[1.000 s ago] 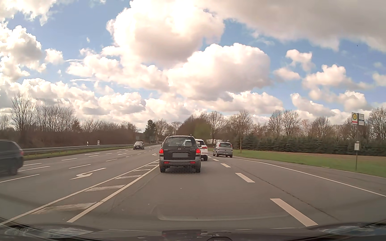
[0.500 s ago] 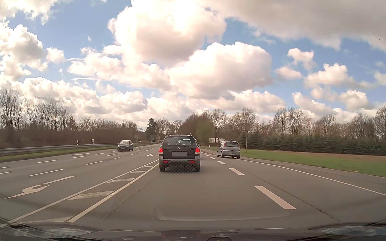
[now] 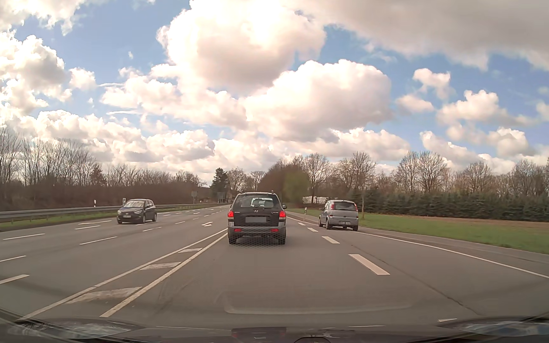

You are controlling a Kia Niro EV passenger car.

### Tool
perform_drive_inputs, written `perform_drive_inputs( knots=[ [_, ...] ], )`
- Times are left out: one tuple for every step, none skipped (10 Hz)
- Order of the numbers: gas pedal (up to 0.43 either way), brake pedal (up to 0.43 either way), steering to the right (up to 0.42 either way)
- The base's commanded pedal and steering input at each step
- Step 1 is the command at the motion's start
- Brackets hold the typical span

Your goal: Follow the waypoints while adhering to traffic rules and regulations

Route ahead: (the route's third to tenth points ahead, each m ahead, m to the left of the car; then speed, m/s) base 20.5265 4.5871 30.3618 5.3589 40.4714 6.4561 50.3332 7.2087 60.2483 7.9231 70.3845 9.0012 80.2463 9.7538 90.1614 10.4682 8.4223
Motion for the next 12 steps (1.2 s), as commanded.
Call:
perform_drive_inputs(
  knots=[
    [0.177, 0.000, -0.013],
    [0.177, 0.000, -0.013],
    [0.189, 0.000, -0.013],
    [0.189, 0.000, -0.013],
    [0.189, 0.000, -0.012],
    [0.189, 0.000, -0.012],
    [0.189, 0.000, -0.012],
    [0.189, 0.000, -0.012],
    [0.197, 0.000, -0.012],
    [0.197, 0.000, -0.011],
    [0.197, 0.000, -0.011],
    [0.197, 0.000, -0.011]
  ],
)
